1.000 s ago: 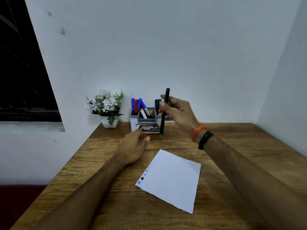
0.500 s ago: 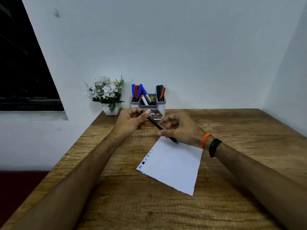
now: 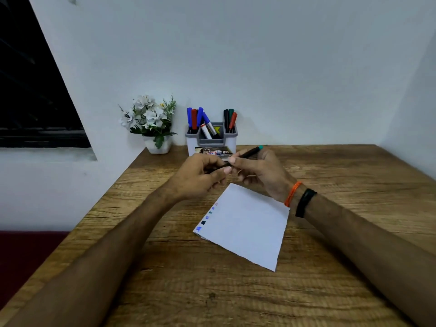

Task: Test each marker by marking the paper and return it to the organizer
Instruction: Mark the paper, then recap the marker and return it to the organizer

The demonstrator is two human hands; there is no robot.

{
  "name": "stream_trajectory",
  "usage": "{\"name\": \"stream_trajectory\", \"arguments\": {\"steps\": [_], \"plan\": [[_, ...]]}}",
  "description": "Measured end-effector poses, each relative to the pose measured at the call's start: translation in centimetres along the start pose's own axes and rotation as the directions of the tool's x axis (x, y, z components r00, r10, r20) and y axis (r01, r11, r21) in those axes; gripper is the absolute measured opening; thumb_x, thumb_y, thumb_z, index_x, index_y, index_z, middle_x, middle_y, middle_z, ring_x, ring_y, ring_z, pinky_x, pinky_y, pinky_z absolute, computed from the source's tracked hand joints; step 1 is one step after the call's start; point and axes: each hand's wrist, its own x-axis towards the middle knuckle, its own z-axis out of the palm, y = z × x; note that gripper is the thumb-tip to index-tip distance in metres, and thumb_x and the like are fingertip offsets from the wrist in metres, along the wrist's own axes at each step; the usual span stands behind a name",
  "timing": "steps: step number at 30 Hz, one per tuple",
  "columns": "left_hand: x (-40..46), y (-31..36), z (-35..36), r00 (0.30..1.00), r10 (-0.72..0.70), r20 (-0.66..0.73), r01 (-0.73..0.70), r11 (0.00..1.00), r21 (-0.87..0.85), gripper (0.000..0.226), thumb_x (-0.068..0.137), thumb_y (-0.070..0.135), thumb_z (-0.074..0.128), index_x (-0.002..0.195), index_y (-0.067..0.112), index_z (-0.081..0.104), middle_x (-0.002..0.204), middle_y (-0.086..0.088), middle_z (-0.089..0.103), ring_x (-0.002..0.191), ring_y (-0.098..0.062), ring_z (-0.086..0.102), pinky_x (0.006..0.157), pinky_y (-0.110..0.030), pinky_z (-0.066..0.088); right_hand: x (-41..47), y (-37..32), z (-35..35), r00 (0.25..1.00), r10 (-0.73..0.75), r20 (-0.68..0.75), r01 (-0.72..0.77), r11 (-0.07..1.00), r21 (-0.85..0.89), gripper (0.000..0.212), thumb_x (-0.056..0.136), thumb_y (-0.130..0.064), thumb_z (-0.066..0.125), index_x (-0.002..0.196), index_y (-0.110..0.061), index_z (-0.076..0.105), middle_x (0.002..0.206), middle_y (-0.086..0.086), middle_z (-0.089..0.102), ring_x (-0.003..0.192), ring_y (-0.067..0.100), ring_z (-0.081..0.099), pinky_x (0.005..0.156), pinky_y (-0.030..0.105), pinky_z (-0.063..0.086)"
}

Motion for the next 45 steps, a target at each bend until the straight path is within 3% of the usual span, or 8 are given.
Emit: {"name": "stream_trajectory", "arguments": {"steps": [9, 13, 16, 23, 27, 29, 37, 45], "plan": [[-0.4, 0.4, 0.9, 0.979, 0.202, 0.038, -0.205, 0.948, 0.243, 0.017, 0.097, 0.015, 0.054, 0.090, 0.017, 0.069, 0.080, 0.017, 0.067, 0.072, 0.005, 0.061, 0.066, -0.011, 0.044, 0.2, 1.0, 0.8, 0.999, 0.027, 0.018, -0.026, 1.000, -0.010, 0.030, 0.088, -0.033, 0.071, 0.077, -0.007, 0.062, 0.062, 0.004, 0.061, 0.050, 0.014, 0.047, 0.046, 0.022, 0.036], [-0.4, 0.0, 1.0, 0.984, 0.181, 0.005, -0.177, 0.956, 0.233, 0.023, 0.098, 0.023, 0.051, 0.092, 0.014, 0.071, 0.079, 0.003, 0.070, 0.069, -0.014, 0.063, 0.065, -0.039, 0.054, 0.3, 1.2, 1.0, 0.999, 0.041, 0.017, -0.043, 0.993, 0.106, 0.031, 0.092, -0.018, 0.067, 0.065, -0.008, 0.054, 0.054, 0.003, 0.051, 0.042, 0.009, 0.040, 0.041, 0.019, 0.032], [-0.4, 0.4, 1.1, 0.980, 0.196, 0.023, -0.197, 0.971, 0.137, 0.020, 0.098, 0.014, 0.051, 0.092, 0.018, 0.070, 0.080, 0.014, 0.069, 0.074, 0.000, 0.065, 0.067, -0.017, 0.049, 0.6, 1.2, 1.0, 0.998, 0.031, 0.060, -0.042, 0.979, 0.197, 0.036, 0.094, -0.011, 0.063, 0.061, -0.008, 0.048, 0.051, 0.003, 0.048, 0.038, 0.007, 0.037, 0.040, 0.019, 0.028], [0.4, -0.1, 1.0, 0.981, 0.187, 0.041, -0.190, 0.979, 0.074, 0.025, 0.096, 0.029, 0.055, 0.099, 0.011, 0.073, 0.095, 0.003, 0.075, 0.094, -0.012, 0.070, 0.088, -0.042, 0.056, 0.4, 0.6, 0.5, 0.998, 0.062, 0.031, -0.068, 0.966, 0.248, 0.043, 0.094, -0.011, 0.062, 0.054, -0.018, 0.048, 0.049, 0.000, 0.049, 0.037, 0.005, 0.036, 0.046, 0.022, 0.029], [0.2, -0.7, 0.4, 0.998, 0.059, -0.005, -0.059, 0.993, 0.099, 0.036, 0.079, 0.060, 0.063, 0.094, 0.028, 0.071, 0.086, 0.013, 0.070, 0.080, -0.007, 0.064, 0.069, -0.030, 0.051, 0.6, 0.5, -0.1, 0.992, -0.028, -0.126, 0.045, 0.990, 0.134, 0.028, 0.092, -0.009, 0.062, 0.065, -0.014, 0.057, 0.049, -0.001, 0.048, 0.039, 0.006, 0.037, 0.041, 0.017, 0.031], [0.3, -1.5, -0.5, 0.997, -0.043, -0.069, 0.053, 0.986, 0.157, 0.044, 0.069, 0.069, 0.067, 0.095, 0.033, 0.068, 0.099, 0.014, 0.067, 0.095, -0.008, 0.062, 0.078, -0.031, 0.049, 0.7, 0.2, -0.7, 0.978, 0.015, -0.207, 0.029, 0.979, 0.204, 0.014, 0.091, -0.008, 0.058, 0.078, -0.012, 0.062, 0.047, -0.005, 0.047, 0.038, 0.004, 0.038, 0.037, 0.016, 0.028], [0.1, -2.5, -1.2, 0.981, -0.185, -0.053, 0.192, 0.912, 0.362, 0.032, 0.076, 0.055, 0.071, 0.098, 0.031, 0.071, 0.102, 0.014, 0.064, 0.092, -0.005, 0.058, 0.070, -0.025, 0.043, -1.3, -0.5, -0.8, 0.976, 0.186, 0.115, -0.206, 0.958, 0.201, 0.034, 0.098, -0.018, 0.044, 0.094, -0.002, 0.073, 0.075, 0.013, 0.073, 0.057, 0.014, 0.066, 0.049, 0.019, 0.049], [0.3, -2.7, -1.0, 0.981, -0.193, -0.024, 0.186, 0.897, 0.402, 0.021, 0.079, 0.045, 0.072, 0.095, 0.032, 0.071, 0.095, 0.012, 0.066, 0.088, -0.007, 0.060, 0.077, -0.032, 0.052, -2.1, 0.6, 1.1, 0.988, 0.125, 0.087, -0.119, 0.991, -0.065, 0.013, 0.091, 0.000, 0.061, 0.095, 0.005, 0.072, 0.076, 0.018, 0.071, 0.061, 0.019, 0.069, 0.051, 0.024, 0.055]]}}
